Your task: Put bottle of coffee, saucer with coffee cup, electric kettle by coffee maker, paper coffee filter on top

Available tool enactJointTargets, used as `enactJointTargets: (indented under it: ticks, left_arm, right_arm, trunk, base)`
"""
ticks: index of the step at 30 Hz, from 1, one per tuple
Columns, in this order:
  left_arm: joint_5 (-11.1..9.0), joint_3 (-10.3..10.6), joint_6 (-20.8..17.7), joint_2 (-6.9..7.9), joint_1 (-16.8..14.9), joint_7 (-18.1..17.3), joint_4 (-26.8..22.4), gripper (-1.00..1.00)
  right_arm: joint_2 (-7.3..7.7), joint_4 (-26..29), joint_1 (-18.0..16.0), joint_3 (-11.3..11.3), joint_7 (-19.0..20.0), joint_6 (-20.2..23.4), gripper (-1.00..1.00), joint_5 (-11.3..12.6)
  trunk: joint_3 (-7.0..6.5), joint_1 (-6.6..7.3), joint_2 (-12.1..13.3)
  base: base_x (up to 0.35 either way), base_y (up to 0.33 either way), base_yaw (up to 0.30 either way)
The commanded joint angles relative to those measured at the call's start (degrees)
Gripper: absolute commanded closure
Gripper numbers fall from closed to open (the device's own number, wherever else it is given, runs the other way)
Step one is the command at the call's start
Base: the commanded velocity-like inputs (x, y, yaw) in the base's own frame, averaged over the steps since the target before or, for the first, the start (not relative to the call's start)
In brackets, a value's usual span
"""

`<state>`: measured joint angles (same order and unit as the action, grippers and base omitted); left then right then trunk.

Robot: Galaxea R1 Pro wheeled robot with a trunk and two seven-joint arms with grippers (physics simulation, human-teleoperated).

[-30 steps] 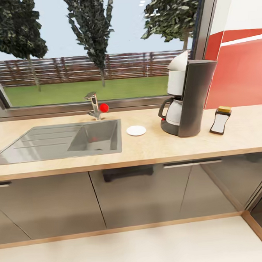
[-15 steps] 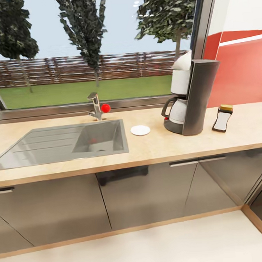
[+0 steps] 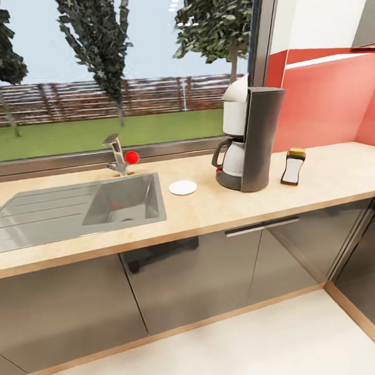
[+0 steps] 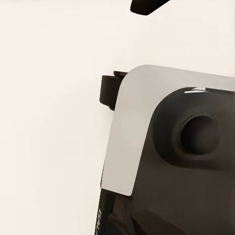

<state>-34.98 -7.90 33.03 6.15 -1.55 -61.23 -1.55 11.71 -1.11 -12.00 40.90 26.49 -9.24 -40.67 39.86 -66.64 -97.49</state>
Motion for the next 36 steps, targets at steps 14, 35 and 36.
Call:
enactJointTargets:
  ticks: [14, 35, 36]
  left_arm:
    - [0.31, -0.44, 0.19, 0.00, -0.03, -0.21, 0.05, -1.00]
    - [0.29, -0.39, 0.26, 0.09, -0.03, -0.21, -0.06, -1.00]
    - [0.30, -0.39, 0.27, 0.09, -0.03, -0.21, -0.07, -1.00]
  right_arm:
    - [0.02, -0.12, -0.05, 0.45, 0.05, -0.31, -1.00, -0.55]
    - [0.06, -0.12, -0.05, 0.46, -0.03, -0.26, -1.00, -0.55]
    - [0.06, -0.12, -0.05, 0.48, -0.03, -0.26, -1.00, -0.55]
  trunk:
    - [0.05, 0.01, -0.03]
    - [0.05, 0.01, -0.03]
    - [0.05, 0.01, -0.03]
  base:
    - [-0.023, 0.126, -0.012]
    - [-0.041, 0.032, 0.000]
    - [0.000, 0.000, 0.000]
